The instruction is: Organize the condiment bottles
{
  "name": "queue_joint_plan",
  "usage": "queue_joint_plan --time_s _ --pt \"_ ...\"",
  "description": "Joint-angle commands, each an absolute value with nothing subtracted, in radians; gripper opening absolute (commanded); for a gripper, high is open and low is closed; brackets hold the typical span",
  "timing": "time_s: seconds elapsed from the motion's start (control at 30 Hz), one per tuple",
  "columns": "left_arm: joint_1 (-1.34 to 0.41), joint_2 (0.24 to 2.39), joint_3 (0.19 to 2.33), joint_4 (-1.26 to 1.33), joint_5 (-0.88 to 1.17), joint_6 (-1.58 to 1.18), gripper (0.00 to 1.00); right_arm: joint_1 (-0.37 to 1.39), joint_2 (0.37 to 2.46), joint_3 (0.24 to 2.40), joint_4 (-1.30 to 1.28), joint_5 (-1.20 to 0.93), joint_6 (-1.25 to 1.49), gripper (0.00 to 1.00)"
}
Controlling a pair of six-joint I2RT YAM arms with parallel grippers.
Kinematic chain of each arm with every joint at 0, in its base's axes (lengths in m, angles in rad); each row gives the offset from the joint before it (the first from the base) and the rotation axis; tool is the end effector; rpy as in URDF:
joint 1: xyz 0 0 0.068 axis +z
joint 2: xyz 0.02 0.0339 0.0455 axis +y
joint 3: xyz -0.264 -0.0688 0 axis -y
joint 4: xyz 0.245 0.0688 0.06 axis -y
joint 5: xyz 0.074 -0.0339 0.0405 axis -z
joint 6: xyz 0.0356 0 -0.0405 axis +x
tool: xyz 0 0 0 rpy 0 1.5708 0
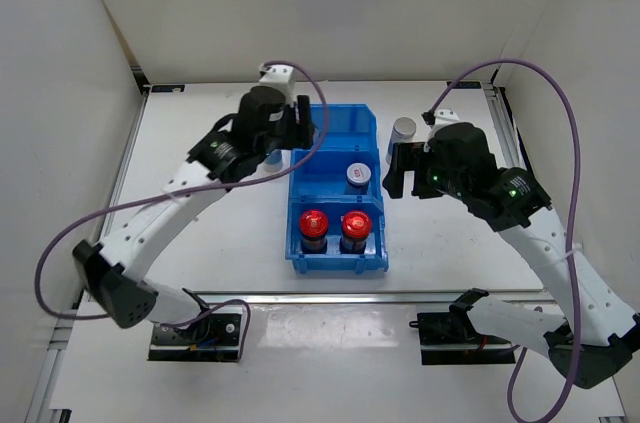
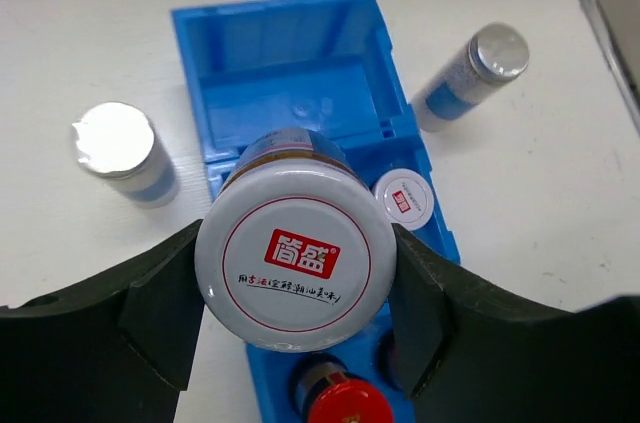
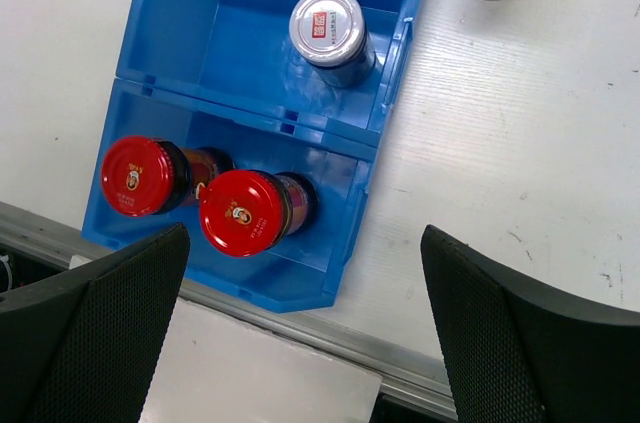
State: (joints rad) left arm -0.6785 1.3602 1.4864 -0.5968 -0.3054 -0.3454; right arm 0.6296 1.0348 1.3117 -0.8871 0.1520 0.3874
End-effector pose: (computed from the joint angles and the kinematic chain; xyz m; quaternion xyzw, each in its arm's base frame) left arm 0.2376 -0.1778 0.4131 0.0613 0.8441 -0.1401 0.5140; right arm 0.1599 0.1098 0.4026 -0.0720 0.8821 0.1655 0.4352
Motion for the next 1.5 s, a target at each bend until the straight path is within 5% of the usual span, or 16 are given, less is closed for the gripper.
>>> queue_joint_plan --time_s 0.0,0.47,0.6,0.7,0.73,0.9,1.2,1.47 --pt "-0.689 1.491 1.503 -0.575 -0.247 -0.345 0.11 0.634 1.026 1.331 -0.890 0.161 0.394 0.99" --pt "-0.689 1.745 1.473 -0.534 -0.196 -0.400 0.11 0.634 0.968 1.341 -0.985 0.241 0.413 0.99" --pt "-0.689 1.798 1.473 -0.534 -0.163 -0.411 0.17 0.634 0.997 1.341 -1.048 0.333 0.466 0.99" --pt "-0.689 1.813 1.473 -0.534 -0.163 -0.411 0.30 0.634 1.018 1.330 -1.048 0.354 0.488 0.99" --pt "-0.689 1.813 1.473 -0.534 -0.163 -0.411 0.48 0.634 1.035 1.330 -1.061 0.386 0.497 0.99" --pt "-0.680 1.770 1.473 -0.543 -0.163 -0.402 1.00 0.598 1.078 1.312 -1.037 0.407 0.513 0.99" --pt "-0.680 1.439 1.507 -0.606 -0.435 -0.241 1.00 0.408 1.417 1.535 -0.922 0.224 0.361 0.99" --pt "-0.623 1.241 1.096 -0.333 -0.643 -0.126 1.00 0.270 1.785 1.840 -0.899 0.143 0.322 0.99"
